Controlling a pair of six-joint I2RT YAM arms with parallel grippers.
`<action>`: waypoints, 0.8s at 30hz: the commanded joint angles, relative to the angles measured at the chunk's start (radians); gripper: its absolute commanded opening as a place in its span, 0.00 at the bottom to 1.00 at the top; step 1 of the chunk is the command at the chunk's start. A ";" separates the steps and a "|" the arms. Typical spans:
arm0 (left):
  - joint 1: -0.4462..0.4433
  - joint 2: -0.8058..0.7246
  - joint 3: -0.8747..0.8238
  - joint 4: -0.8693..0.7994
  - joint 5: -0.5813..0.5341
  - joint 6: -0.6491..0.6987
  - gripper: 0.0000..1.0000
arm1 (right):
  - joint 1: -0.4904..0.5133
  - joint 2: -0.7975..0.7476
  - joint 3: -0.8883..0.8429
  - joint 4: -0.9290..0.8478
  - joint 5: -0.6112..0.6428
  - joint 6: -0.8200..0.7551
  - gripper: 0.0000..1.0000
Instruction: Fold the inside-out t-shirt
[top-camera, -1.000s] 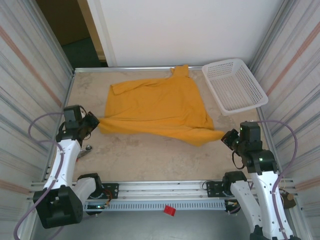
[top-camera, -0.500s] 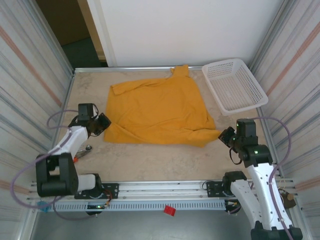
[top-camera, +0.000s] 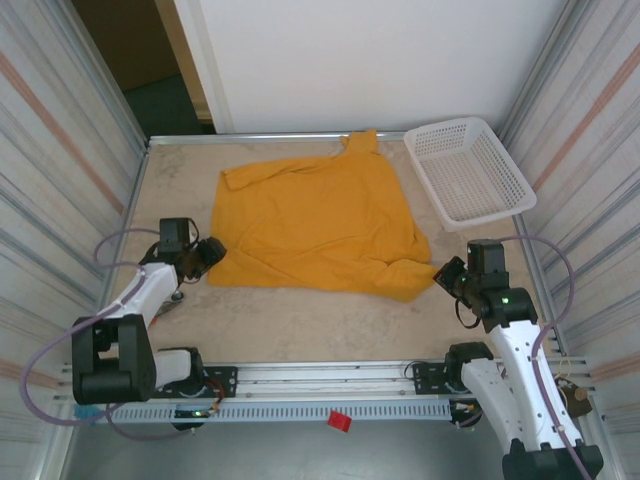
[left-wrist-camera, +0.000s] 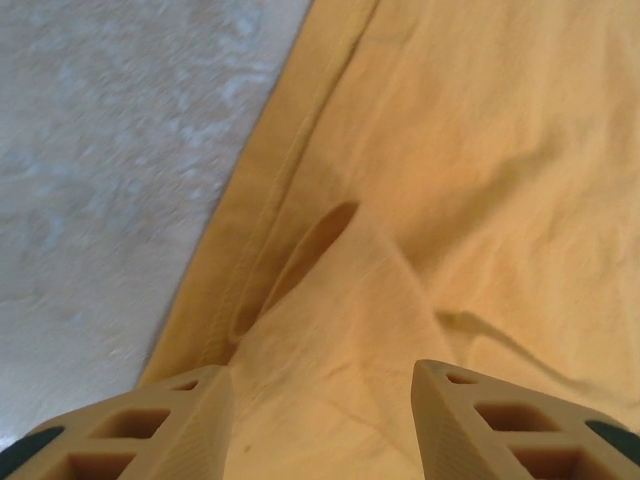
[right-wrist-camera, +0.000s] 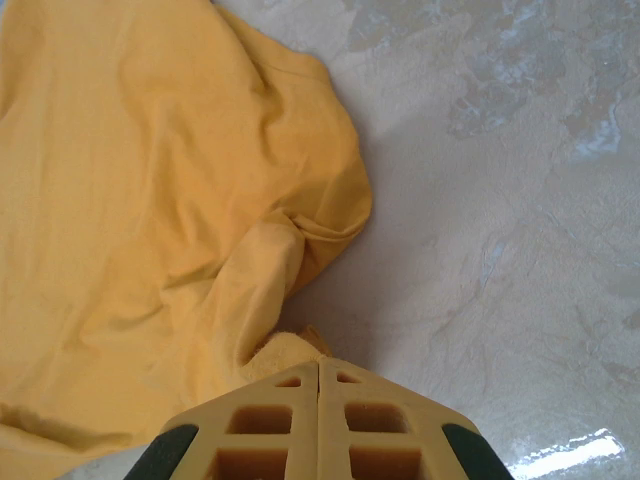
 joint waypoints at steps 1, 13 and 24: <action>-0.003 -0.006 -0.025 -0.005 -0.054 0.005 0.50 | -0.007 -0.013 -0.013 0.007 -0.003 -0.017 0.00; -0.003 0.173 0.072 0.084 0.004 0.081 0.49 | -0.006 -0.029 -0.011 0.004 -0.002 -0.014 0.00; -0.003 0.103 -0.002 0.140 0.093 0.046 0.37 | -0.007 -0.034 -0.010 -0.003 0.003 -0.014 0.00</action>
